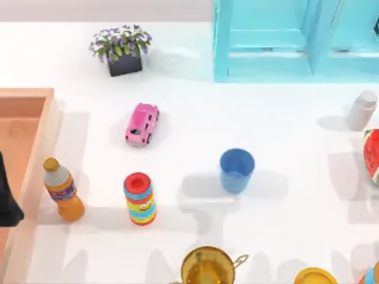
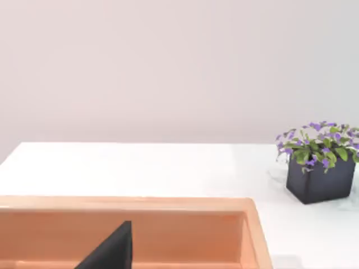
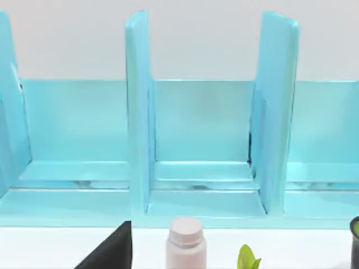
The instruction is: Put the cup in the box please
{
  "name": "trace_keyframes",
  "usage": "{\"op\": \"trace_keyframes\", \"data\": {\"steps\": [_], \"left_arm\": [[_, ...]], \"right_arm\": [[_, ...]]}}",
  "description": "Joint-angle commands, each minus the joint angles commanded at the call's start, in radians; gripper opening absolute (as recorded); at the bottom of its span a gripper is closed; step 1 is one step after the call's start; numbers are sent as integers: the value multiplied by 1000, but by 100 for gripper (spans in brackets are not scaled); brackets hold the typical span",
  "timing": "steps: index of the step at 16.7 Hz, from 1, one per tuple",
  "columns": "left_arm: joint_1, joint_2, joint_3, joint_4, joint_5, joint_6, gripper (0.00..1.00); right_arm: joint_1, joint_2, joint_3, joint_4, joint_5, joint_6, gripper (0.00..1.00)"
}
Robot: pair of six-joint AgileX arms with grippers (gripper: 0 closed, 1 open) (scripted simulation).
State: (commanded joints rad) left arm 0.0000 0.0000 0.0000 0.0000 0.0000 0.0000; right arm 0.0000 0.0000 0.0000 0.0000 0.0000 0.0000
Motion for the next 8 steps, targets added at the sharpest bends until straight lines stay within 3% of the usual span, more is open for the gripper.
{"op": "trace_keyframes", "data": {"steps": [4, 8], "left_arm": [[-15, 28, 18, -27, 1, -6, 100], [-96, 209, 151, -175, 2, -47, 100]], "right_arm": [[0, 0, 0, 0, 0, 0, 100], [0, 0, 0, 0, 0, 0, 100]]}}
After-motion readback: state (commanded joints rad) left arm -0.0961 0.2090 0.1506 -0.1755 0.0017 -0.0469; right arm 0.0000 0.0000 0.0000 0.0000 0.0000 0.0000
